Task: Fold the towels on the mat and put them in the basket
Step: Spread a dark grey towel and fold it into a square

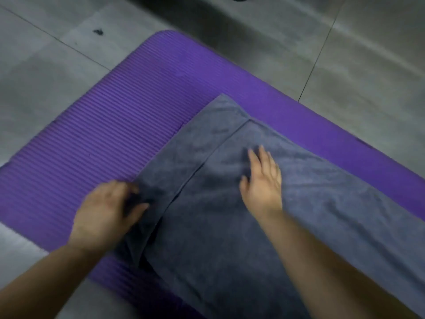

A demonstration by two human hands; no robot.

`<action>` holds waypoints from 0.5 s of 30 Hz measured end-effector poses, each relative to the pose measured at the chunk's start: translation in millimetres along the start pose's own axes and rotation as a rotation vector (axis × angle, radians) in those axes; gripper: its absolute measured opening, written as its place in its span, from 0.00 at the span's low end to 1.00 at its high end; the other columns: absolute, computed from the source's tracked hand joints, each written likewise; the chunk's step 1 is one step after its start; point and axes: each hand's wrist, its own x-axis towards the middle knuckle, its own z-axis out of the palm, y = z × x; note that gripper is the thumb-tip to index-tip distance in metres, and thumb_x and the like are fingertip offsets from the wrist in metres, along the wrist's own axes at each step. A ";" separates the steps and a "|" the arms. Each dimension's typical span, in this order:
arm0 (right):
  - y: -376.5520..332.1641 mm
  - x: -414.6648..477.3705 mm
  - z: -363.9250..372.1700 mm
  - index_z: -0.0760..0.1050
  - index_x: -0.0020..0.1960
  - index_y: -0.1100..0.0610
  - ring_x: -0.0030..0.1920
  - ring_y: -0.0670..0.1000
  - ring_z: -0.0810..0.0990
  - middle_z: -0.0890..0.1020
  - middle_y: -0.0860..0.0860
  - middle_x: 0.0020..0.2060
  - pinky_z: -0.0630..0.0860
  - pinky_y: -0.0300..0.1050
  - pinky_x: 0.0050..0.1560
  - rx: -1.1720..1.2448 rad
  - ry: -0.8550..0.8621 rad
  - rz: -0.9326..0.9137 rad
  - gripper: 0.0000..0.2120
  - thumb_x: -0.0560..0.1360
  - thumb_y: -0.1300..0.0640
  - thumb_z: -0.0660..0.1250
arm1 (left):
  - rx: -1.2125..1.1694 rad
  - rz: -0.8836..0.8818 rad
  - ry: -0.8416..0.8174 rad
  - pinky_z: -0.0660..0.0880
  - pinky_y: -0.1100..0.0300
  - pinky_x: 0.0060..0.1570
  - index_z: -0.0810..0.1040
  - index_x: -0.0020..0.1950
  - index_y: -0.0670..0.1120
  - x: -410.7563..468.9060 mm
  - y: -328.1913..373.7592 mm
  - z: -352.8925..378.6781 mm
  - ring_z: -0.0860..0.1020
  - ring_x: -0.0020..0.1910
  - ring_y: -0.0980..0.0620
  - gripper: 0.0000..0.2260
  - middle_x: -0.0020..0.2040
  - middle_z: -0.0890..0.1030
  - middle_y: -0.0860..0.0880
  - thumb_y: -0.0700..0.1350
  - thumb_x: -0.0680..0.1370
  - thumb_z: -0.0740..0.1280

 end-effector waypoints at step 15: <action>31.1 -50.3 20.9 0.69 0.67 0.62 0.69 0.63 0.66 0.69 0.64 0.67 0.48 0.50 0.69 -0.023 -0.020 0.071 0.33 0.72 0.43 0.48 | -0.046 0.205 -0.203 0.74 0.64 0.32 0.82 0.36 0.48 -21.0 41.1 20.5 0.81 0.30 0.53 0.16 0.31 0.82 0.53 0.53 0.68 0.58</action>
